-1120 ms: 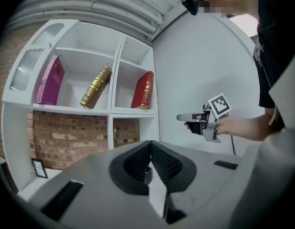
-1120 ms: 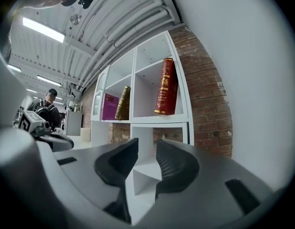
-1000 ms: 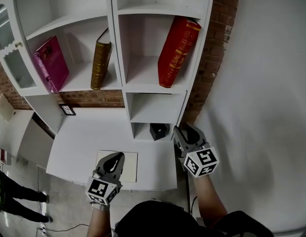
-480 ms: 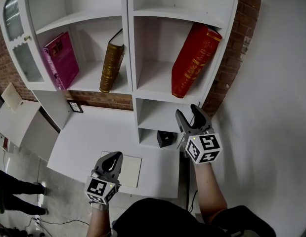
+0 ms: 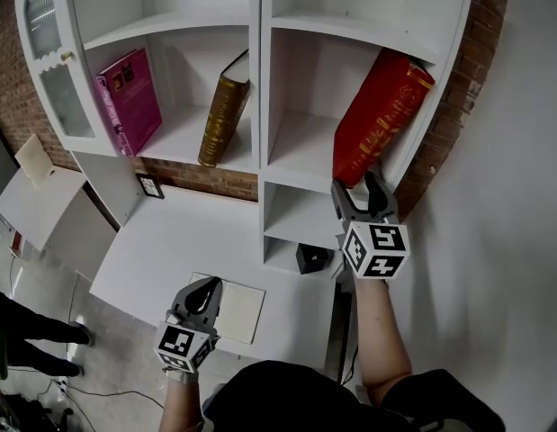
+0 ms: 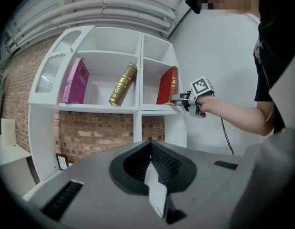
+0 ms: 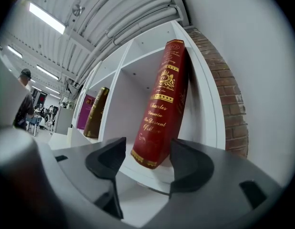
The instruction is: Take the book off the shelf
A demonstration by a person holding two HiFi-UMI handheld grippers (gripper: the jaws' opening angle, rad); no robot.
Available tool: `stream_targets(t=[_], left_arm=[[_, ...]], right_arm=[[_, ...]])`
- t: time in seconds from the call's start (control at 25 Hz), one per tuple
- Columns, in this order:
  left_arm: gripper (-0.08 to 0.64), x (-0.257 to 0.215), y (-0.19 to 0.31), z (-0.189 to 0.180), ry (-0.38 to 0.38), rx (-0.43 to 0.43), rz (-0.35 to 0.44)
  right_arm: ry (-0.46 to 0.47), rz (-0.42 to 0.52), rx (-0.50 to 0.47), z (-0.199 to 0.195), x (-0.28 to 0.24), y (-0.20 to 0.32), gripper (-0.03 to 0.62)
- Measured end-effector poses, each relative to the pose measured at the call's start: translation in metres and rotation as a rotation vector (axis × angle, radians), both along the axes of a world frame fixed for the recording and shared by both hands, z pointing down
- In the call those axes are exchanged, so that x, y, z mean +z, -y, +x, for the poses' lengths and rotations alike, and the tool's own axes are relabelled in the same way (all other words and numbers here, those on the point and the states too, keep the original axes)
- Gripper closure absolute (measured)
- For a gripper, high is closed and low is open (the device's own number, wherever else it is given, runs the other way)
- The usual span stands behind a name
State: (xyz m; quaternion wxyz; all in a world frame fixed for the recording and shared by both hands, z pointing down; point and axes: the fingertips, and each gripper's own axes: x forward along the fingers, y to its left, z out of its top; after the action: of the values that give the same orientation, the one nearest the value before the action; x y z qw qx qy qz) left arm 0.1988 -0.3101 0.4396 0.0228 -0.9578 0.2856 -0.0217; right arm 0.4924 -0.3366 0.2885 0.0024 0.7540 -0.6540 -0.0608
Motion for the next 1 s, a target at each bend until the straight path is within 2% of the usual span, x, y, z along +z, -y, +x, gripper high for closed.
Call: stream_targets(t=[0.72,1.0], left_arm=[[0.552,0.01,0.004,-0.044,-0.002,-0.123,-0.018],[0.552,0.014,0.001,-0.063,0.008,-0.158,-0.039]], right_arm=[[0.071,-0.029,0.108,0.012,-0.011,0.044,0.313],[0.096,-0.006,0.189,0.017,-0.021,0.049,0.282]])
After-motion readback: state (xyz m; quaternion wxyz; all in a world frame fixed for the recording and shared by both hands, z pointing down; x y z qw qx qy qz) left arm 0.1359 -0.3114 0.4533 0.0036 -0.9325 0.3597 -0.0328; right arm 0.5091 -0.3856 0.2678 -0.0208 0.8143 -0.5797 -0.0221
